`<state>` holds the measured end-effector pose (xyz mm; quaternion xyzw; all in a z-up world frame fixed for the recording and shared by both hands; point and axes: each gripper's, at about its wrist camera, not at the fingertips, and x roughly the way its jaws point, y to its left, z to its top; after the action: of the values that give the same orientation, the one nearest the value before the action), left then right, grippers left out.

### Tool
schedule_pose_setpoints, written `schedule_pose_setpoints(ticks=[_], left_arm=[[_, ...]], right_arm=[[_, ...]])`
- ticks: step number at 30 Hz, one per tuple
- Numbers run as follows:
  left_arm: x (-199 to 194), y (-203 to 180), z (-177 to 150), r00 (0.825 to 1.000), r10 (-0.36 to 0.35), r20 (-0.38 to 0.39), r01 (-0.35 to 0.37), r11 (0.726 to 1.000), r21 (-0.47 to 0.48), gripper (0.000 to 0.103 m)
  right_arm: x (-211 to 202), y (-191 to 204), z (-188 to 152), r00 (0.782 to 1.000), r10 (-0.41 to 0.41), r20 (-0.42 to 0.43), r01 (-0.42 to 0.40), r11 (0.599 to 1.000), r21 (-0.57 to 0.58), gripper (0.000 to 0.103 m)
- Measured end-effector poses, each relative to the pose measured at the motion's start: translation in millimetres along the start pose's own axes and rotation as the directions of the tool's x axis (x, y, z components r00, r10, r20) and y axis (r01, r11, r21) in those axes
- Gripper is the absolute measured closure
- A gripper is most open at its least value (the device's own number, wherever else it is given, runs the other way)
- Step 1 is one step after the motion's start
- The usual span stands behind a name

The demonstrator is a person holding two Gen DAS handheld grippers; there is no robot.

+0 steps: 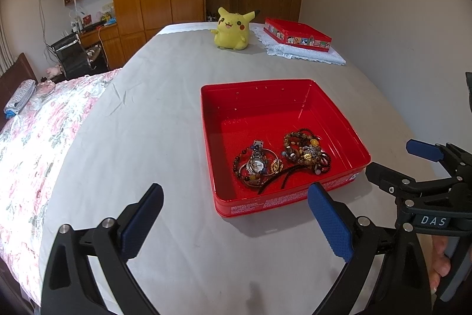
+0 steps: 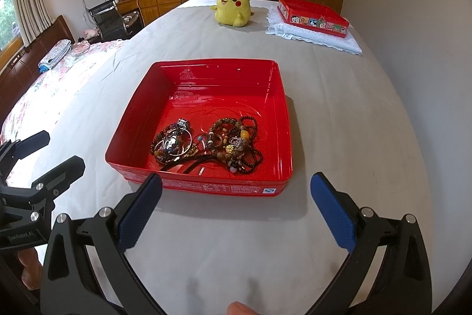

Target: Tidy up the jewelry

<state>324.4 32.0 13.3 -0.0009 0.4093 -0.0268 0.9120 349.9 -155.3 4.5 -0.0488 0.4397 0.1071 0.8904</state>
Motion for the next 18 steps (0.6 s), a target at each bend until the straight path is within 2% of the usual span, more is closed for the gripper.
schedule_pose_setpoints(ticks=[18], left_arm=[[0.3, 0.4, -0.1, 1.000, -0.004, -0.003, 0.004, 1.000, 0.000, 0.005]], right_arm=[[0.7, -0.5, 0.4, 1.000, 0.000, 0.001, 0.000, 1.000, 0.000, 0.003]])
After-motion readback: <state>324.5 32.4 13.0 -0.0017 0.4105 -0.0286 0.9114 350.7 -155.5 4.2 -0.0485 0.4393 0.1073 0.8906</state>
